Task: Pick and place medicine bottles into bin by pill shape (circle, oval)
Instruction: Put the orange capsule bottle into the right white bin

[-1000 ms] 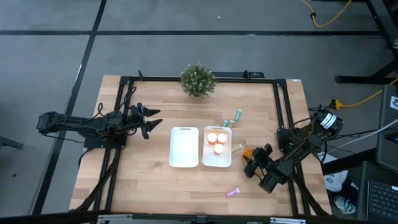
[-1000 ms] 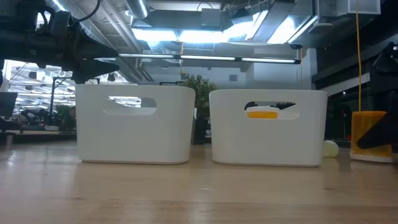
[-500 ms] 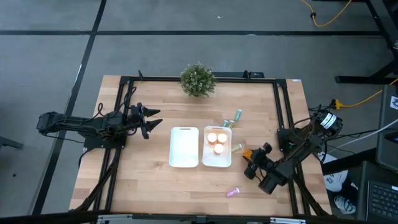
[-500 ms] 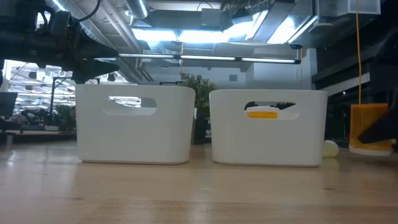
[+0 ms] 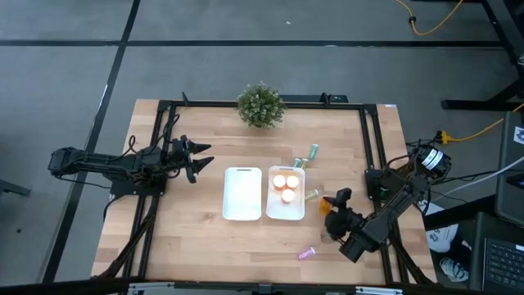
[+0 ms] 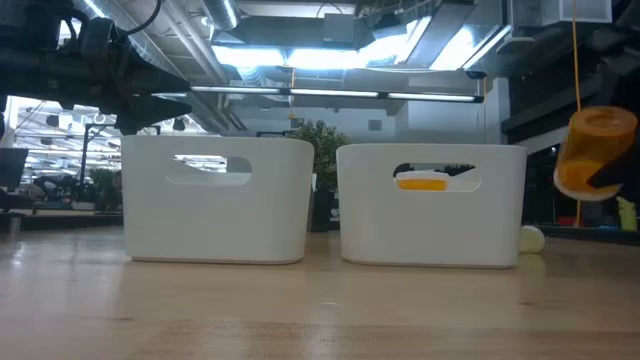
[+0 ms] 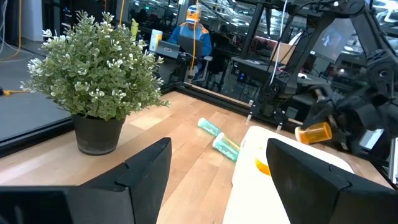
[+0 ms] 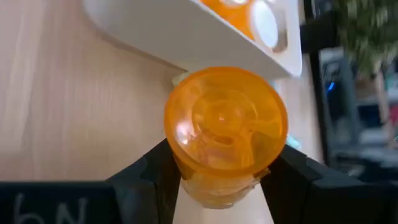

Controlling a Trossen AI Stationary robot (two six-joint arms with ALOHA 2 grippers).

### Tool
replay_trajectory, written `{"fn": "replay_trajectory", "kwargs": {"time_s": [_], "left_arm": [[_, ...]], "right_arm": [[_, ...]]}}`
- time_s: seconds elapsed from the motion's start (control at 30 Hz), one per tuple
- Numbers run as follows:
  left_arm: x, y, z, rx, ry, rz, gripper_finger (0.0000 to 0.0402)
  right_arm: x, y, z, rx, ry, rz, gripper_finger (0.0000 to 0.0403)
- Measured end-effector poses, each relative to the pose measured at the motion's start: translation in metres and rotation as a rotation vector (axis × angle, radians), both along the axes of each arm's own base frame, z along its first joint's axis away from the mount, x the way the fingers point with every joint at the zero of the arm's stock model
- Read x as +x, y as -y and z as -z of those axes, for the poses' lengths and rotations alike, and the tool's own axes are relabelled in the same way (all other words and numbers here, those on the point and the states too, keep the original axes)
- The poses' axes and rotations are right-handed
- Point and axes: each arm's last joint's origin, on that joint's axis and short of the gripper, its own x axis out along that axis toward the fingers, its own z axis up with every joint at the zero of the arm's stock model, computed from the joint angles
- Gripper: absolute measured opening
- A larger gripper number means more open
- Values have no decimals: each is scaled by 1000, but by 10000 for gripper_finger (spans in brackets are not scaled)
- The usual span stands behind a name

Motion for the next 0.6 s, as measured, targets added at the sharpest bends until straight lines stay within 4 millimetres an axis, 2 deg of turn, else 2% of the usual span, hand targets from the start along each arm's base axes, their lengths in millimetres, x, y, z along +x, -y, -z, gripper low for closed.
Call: {"fn": "replay_trajectory", "kwargs": {"time_s": [0.2, 0.4, 0.6], "left_arm": [[0, 0, 0, 0, 0, 0, 255], [0, 0, 0, 0, 0, 0, 255], [0, 0, 0, 0, 0, 0, 255]], "right_arm": [[1, 0, -4, -196, -175, -190, 180], [1, 2, -8, -388, -204, -291, 180], [6, 3, -13, -656, -168, -373, 180]]}}
